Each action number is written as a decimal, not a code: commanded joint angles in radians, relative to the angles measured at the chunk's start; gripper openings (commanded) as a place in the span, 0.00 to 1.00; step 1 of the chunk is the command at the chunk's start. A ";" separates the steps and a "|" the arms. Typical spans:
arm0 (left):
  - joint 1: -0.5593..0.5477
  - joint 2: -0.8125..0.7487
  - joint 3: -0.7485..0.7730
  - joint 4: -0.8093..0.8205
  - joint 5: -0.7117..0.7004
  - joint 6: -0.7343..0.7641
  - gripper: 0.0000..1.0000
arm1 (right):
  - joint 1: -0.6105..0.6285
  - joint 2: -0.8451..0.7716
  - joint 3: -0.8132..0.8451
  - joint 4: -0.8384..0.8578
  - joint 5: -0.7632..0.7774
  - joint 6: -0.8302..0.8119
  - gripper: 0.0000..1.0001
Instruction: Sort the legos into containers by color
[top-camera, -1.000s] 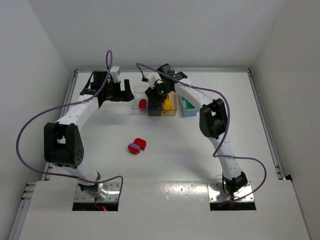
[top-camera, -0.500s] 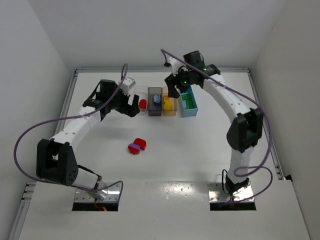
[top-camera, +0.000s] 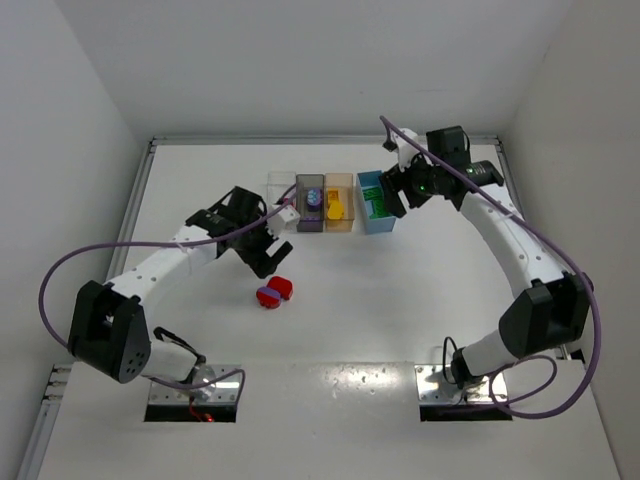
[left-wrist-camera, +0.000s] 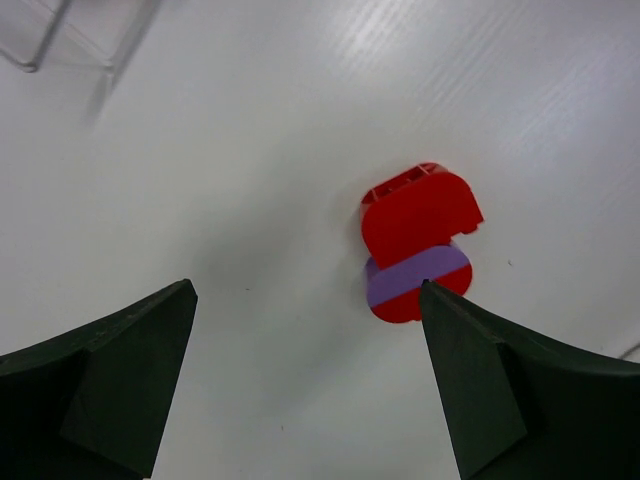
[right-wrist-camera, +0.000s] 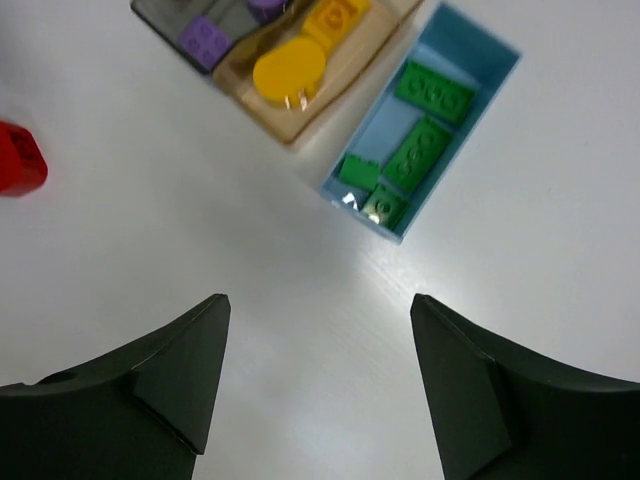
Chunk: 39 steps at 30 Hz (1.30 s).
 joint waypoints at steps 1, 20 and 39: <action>-0.055 -0.028 -0.006 -0.081 -0.023 0.022 1.00 | -0.028 -0.061 -0.072 -0.020 -0.003 -0.003 0.73; -0.230 0.047 -0.057 0.012 0.176 0.358 1.00 | -0.110 -0.144 -0.163 -0.057 -0.073 -0.040 0.73; -0.264 0.222 -0.078 0.138 0.009 0.458 1.00 | -0.179 -0.163 -0.194 -0.066 -0.091 -0.040 0.73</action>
